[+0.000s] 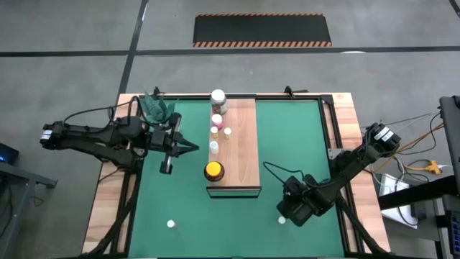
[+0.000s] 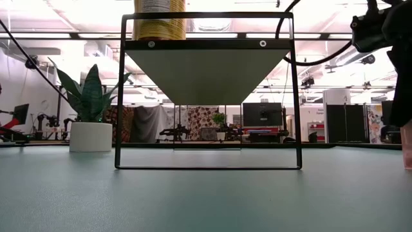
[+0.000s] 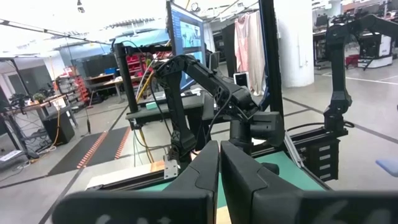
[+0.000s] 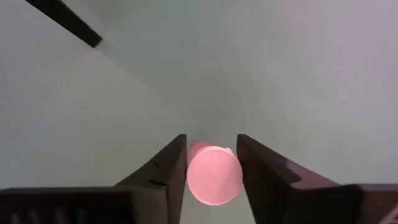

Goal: Pick and place medicine bottles onto shelf by color
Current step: Put the orange pill bottle on the shelf

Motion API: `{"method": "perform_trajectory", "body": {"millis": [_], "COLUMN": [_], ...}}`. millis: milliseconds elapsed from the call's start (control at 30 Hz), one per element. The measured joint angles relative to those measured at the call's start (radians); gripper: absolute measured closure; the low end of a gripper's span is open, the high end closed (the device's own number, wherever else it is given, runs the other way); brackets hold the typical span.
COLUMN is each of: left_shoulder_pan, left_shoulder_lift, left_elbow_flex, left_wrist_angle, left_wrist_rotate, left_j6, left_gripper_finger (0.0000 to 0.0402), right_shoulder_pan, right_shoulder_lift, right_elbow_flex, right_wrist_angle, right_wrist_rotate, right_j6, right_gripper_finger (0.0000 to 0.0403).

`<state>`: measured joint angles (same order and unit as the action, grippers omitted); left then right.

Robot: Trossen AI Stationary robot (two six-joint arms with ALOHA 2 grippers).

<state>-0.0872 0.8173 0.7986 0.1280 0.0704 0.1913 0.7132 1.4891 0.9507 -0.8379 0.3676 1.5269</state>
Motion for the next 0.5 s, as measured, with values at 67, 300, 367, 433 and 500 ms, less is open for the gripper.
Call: {"method": "perform_trajectory", "body": {"millis": [67,300,367,433,500], "left_shoulder_pan": [0.0,0.0,0.0,0.0,0.0], "left_shoulder_lift": [0.0,-0.002,-0.004,-0.009,-0.014], "left_elbow_flex": [0.0,-0.001,-0.001,0.0,0.003], "left_wrist_angle": [0.004,0.012,0.012,0.011,0.012], "left_wrist_rotate": [0.0,0.0,0.0,0.0,-0.001], "left_j6": [0.005,0.009,0.009,0.016,0.041], "left_gripper_finger": [0.0401,0.0401,0.0402,0.0401,0.0401], "right_shoulder_pan": [0.0,0.0,0.0,-0.001,-0.005], "right_shoulder_lift": [0.0,-0.002,-0.002,-0.002,-0.002], "right_elbow_flex": [0.01,0.067,0.101,0.152,0.216], "right_wrist_angle": [0.004,-0.006,-0.05,-0.127,-0.223], "right_wrist_rotate": [0.0,0.0,0.0,0.0,0.0], "right_j6": [-0.002,-0.039,-0.046,-0.045,-0.044], "right_gripper_finger": [0.0295,0.0309,0.0302,0.0297,0.0297]}}
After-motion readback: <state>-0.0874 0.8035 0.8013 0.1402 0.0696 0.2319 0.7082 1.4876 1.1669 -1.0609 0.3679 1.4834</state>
